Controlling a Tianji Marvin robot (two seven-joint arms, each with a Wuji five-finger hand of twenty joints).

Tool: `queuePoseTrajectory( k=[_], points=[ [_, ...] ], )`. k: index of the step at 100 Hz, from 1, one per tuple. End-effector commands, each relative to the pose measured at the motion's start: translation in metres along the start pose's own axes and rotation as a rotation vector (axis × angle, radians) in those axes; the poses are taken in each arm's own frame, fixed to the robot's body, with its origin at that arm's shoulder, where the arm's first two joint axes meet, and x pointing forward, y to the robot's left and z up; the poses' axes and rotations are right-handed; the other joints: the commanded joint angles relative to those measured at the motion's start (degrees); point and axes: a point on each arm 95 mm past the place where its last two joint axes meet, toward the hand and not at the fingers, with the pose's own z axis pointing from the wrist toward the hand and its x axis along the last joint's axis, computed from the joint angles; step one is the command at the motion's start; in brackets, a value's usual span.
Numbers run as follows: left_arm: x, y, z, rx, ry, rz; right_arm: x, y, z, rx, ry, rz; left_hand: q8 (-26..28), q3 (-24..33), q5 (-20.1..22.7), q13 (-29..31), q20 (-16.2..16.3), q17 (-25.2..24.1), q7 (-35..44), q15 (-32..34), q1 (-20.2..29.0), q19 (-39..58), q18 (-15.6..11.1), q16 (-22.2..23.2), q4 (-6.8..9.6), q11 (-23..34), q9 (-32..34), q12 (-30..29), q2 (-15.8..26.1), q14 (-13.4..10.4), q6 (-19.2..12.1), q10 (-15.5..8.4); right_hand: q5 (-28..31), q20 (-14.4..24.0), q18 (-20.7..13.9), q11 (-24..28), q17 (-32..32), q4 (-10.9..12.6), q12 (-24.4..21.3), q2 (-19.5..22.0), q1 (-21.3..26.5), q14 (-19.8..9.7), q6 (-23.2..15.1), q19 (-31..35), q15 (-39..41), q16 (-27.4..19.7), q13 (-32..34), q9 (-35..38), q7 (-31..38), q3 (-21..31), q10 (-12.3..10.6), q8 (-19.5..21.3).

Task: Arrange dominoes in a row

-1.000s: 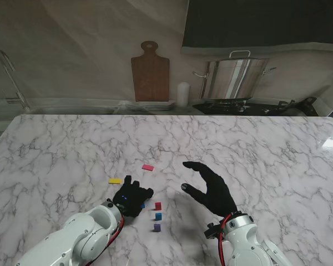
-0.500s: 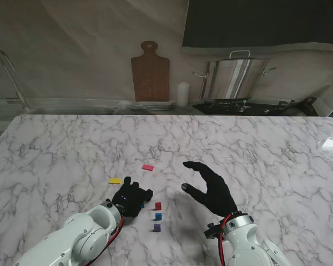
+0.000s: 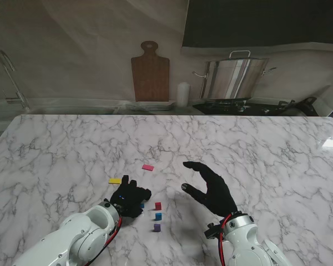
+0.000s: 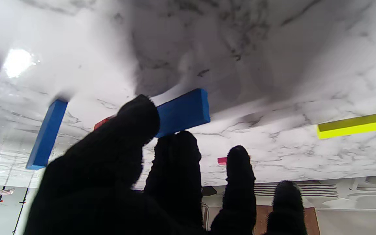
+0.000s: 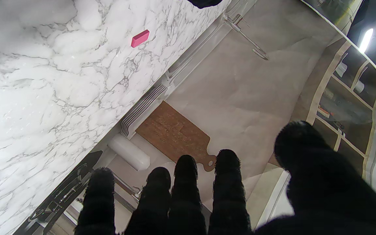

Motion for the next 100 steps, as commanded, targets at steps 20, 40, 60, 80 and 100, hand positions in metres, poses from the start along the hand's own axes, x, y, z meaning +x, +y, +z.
queuePoseTrajectory(
  k=[20, 40, 60, 80, 100],
  points=[
    [0.0026, 0.0009, -0.0009, 0.0, -0.024, -0.002, 0.0005, -0.0009, -0.0011, 0.001, -0.003, 0.002, 1.8, -4.4, 6.7, -3.8, 3.9, -1.9, 5.6, -3.1, 1.6, -5.1, 1.8, -2.1, 0.94, -5.4, -6.4, -0.6, 1.3, 3.0, -4.4, 2.9, -0.7, 0.7, -0.2, 1.2, 0.0, 1.3, 0.4, 1.0, 1.6, -1.3, -0.5, 0.9, -0.5, -0.9, 0.6, -0.6, 0.7, 1.4, 0.0, 0.8],
    [0.0031, 0.0009, -0.0013, -0.004, -0.031, 0.005, 0.0004, -0.0009, -0.001, 0.001, -0.004, 0.002, 1.8, -5.1, 6.6, -4.3, 4.3, -2.0, 6.8, -3.4, 2.2, -5.6, 1.7, -2.3, 1.18, -6.2, -7.4, -1.2, 1.3, 3.0, -3.8, 3.3, -0.8, 0.7, -0.2, 1.2, 0.0, 1.3, 0.4, 1.0, 1.5, -1.2, -0.5, 0.9, -0.5, -0.9, 0.6, -0.6, 0.7, 1.4, 0.0, 0.8],
    [0.004, 0.0014, -0.0009, -0.009, -0.037, 0.01, 0.0001, -0.0008, -0.001, 0.001, -0.004, 0.003, 1.9, -8.0, 7.2, -4.3, 5.7, -1.8, 12.9, -3.3, 5.4, -6.5, 1.7, -2.6, 1.58, -6.7, -6.9, -0.2, 1.3, 3.1, -5.0, 3.6, -0.8, 0.7, -0.2, 1.3, 0.0, 1.3, 0.4, 1.0, 1.5, -1.3, -0.5, 0.9, -0.5, -0.9, 0.6, -0.5, 0.6, 1.4, 0.2, 0.8],
    [0.0049, 0.0018, 0.0, -0.009, -0.046, 0.01, -0.0001, -0.0006, -0.001, 0.001, -0.004, 0.004, 2.1, -8.2, 9.1, -4.0, 6.2, -1.7, 16.9, -3.0, 6.8, -6.3, 1.6, -2.5, 1.4, -7.2, -5.5, 1.0, 1.9, 3.0, -7.0, 3.6, -0.7, 0.7, -0.2, 1.3, 0.0, 1.3, 0.4, 1.0, 1.5, -1.3, -0.5, 0.9, -0.5, -0.9, 0.6, -0.5, 0.7, 1.4, 0.1, 0.8],
    [0.0055, 0.0011, -0.0002, 0.006, -0.05, 0.005, -0.0003, -0.0006, -0.0009, 0.001, -0.005, 0.005, 1.0, -8.2, 10.2, -3.8, 6.2, -1.6, 17.5, -3.1, 7.6, -6.2, 1.5, -2.7, 1.41, -7.7, -4.8, 0.9, 1.7, 2.8, -6.5, 3.5, -0.7, 0.7, -0.2, 1.3, 0.1, 1.3, 0.4, 1.1, 1.5, -1.3, -0.6, 0.9, -0.5, -0.9, 0.7, -0.5, 0.7, 1.4, -0.1, 0.8]
  ],
)
